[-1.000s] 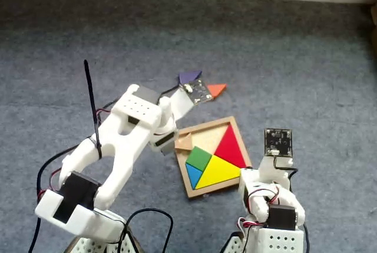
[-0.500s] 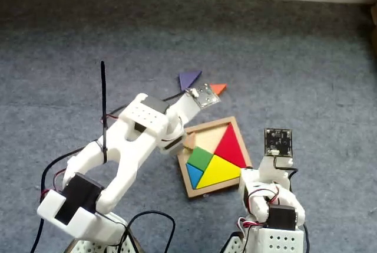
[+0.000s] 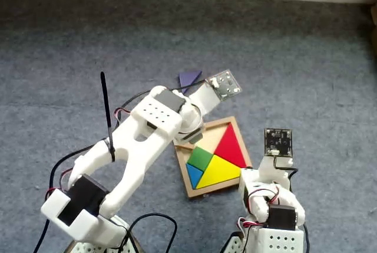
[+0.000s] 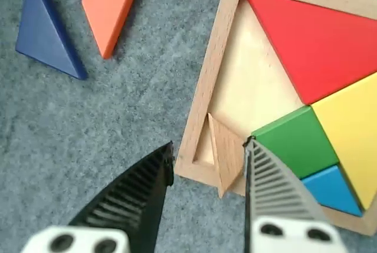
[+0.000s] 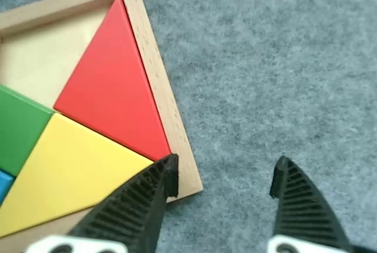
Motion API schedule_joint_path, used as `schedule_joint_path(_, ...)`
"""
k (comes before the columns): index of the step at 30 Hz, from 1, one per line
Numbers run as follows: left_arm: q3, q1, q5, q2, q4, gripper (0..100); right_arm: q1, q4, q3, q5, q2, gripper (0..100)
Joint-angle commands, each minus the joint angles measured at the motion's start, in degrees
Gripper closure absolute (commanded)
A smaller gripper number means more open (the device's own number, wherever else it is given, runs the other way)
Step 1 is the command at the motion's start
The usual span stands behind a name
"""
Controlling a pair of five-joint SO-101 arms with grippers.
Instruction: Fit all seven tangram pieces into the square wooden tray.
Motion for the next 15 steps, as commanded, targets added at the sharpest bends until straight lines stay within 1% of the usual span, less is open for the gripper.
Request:
schedule_joint_path(1,-3.1,-1.5,-0.9,-2.8,5.0,79,0.6,0.4,5.9,0.6,-0.5,74.6)
schedule_joint_path(4,-2.9,-3.9,-4.3,-2.8,8.4,80,0.6,0.4,5.9,0.6,-0.5,74.6)
schedule_joint_path(6,-2.5,-6.4,-4.6,-2.8,8.7,82,0.6,0.4,5.9,0.6,-0.5,74.6)
schedule_joint_path(10,-2.4,-11.3,-4.6,-2.2,8.7,82,0.6,0.4,5.9,0.6,-0.5,74.6)
schedule_joint_path(13,-0.7,-12.2,-4.7,-2.1,8.7,82,0.6,0.4,5.9,0.6,-0.5,74.6)
schedule_joint_path(15,2.2,-11.3,-4.7,-2.1,6.7,82,0.6,0.4,5.9,0.6,-0.5,74.6)
